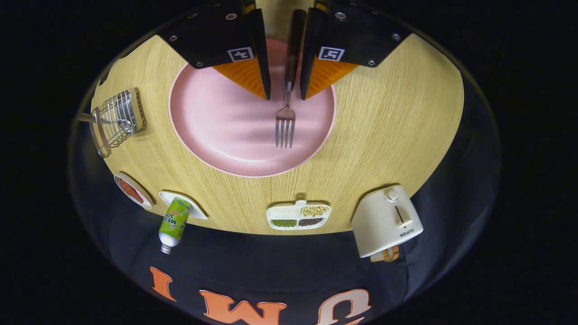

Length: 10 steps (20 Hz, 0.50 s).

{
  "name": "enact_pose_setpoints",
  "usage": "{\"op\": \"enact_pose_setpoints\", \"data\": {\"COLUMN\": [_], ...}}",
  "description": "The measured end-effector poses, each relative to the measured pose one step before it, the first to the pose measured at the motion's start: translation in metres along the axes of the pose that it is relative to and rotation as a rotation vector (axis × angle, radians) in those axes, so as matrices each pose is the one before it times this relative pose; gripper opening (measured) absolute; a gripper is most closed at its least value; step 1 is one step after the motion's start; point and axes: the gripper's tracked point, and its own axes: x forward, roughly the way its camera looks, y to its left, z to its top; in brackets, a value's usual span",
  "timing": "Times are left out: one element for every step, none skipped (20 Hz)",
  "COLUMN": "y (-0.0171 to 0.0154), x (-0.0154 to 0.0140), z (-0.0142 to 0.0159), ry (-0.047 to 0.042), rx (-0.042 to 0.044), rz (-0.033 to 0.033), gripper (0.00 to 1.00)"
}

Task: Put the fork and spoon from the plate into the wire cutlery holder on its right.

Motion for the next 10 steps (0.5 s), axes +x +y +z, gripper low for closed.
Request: {"op": "enact_pose_setpoints", "data": {"y": [-0.00053,-0.00430,-0.00278,-0.00341,-0.00157,-0.00138,-0.00034,-0.00246,-0.00202,-0.00349], "x": [0.00030,0.00390,-0.00563,0.00009,-0.00181,-0.00123,-0.00345,-0.00356,-0.00397,-0.00425], "z": [-0.00033,-0.00015,-0.00075,0.00050,0.00085,0.00093,0.00150,0.00119,0.00249,0.00168], "ry": [0.00460,-0.00048,0.01038,0.00370,0.00346,0.00335,0.00497,0.00126,-0.00031,0.00214], "rx": [0.00288,0.00794,0.00968,0.00724,0.00013,0.00079,-0.00203,-0.00347,-0.00115,0.00265], "rz": [-0.00994,-0.01700,-0.01578,-0.00939,0.00040,0.00576,0.00651,0.00707,0.00852,0.00807], "gripper": [0.26,0.18,0.07,0.05,0.03,0.03,0.03,0.03,0.03,0.02]}}
